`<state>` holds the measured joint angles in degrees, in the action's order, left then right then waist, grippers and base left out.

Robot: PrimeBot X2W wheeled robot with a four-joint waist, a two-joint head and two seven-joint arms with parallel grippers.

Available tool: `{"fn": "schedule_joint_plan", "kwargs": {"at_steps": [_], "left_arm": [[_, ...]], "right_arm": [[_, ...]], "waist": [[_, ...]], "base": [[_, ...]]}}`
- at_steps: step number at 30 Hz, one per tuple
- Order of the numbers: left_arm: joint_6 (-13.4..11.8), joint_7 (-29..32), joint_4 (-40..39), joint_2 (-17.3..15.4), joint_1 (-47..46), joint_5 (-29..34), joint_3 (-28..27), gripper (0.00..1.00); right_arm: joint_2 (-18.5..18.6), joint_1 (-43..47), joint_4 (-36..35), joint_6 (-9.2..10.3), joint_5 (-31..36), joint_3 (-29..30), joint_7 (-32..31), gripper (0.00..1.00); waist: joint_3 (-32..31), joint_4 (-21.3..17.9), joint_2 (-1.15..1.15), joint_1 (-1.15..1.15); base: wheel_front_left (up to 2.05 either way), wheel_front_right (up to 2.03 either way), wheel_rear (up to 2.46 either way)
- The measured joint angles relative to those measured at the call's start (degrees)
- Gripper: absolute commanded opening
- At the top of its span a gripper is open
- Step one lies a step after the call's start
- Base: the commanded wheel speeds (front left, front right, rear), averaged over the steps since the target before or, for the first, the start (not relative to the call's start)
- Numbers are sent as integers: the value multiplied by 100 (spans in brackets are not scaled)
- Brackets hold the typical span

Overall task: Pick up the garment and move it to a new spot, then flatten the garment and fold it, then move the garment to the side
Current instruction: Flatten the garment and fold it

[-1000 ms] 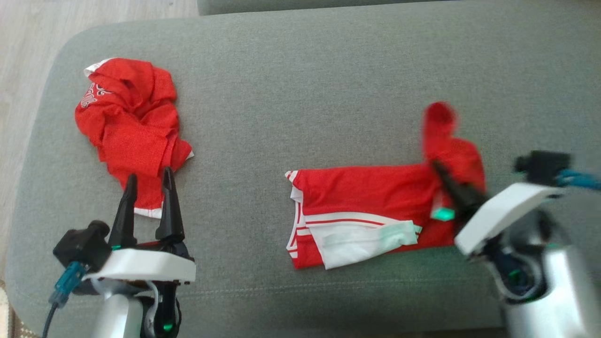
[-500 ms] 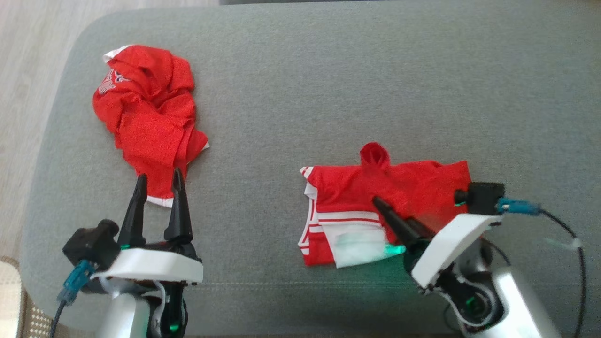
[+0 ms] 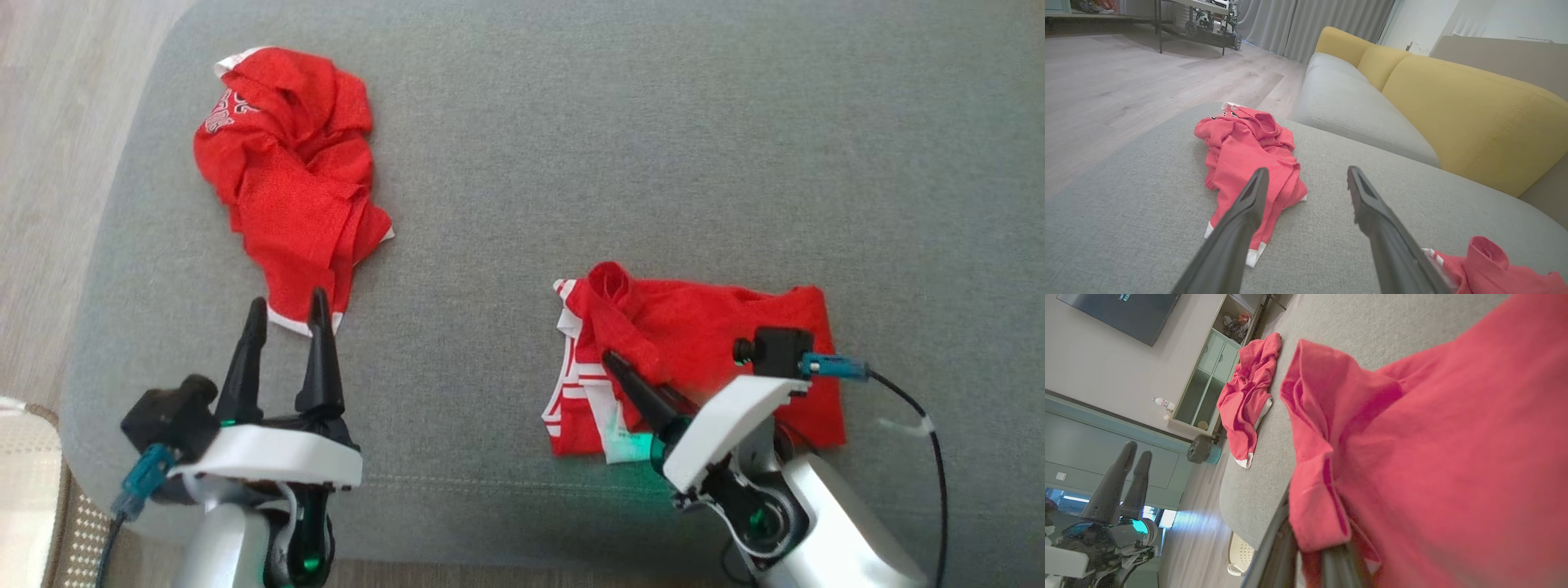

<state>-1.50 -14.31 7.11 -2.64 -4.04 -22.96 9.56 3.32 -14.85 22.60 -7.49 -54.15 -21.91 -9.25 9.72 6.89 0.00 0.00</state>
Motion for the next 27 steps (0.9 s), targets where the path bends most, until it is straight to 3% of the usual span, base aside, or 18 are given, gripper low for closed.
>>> {"fn": "schedule_joint_plan", "kwargs": {"at_steps": [4,5,6,7,16,24,27], "left_arm": [[-1,0,8,0,-8,-37,60,100],[-1,0,8,0,-8,-37,60,100],[-1,0,9,0,-10,-49,64,100],[-1,0,14,0,-11,-53,64,100],[-2,0,76,0,-16,-57,42,100],[-1,0,101,0,-15,-54,-82,100],[-1,0,97,0,-11,-31,-96,100]], "right_arm": [[5,-213,286,0,-190,-151,230,0],[5,-213,286,0,-190,-151,230,13],[8,-248,391,0,-186,-179,268,13],[8,-268,498,0,-181,-207,315,98],[11,-477,797,-1,-142,-375,380,100],[24,-500,427,-1,481,33,192,100],[73,-439,-9,-1,1110,582,86,100]], "waist": [[46,51,0,0],[46,51,0,0],[55,62,0,0],[63,70,0,0],[30,-2,0,0],[-100,-197,0,0],[-170,-299,0,0]], "base": [[0,0,0],[0,0,0],[0,0,0],[0,0,0],[0,0,0],[0,0,0],[0,0,0]]}}
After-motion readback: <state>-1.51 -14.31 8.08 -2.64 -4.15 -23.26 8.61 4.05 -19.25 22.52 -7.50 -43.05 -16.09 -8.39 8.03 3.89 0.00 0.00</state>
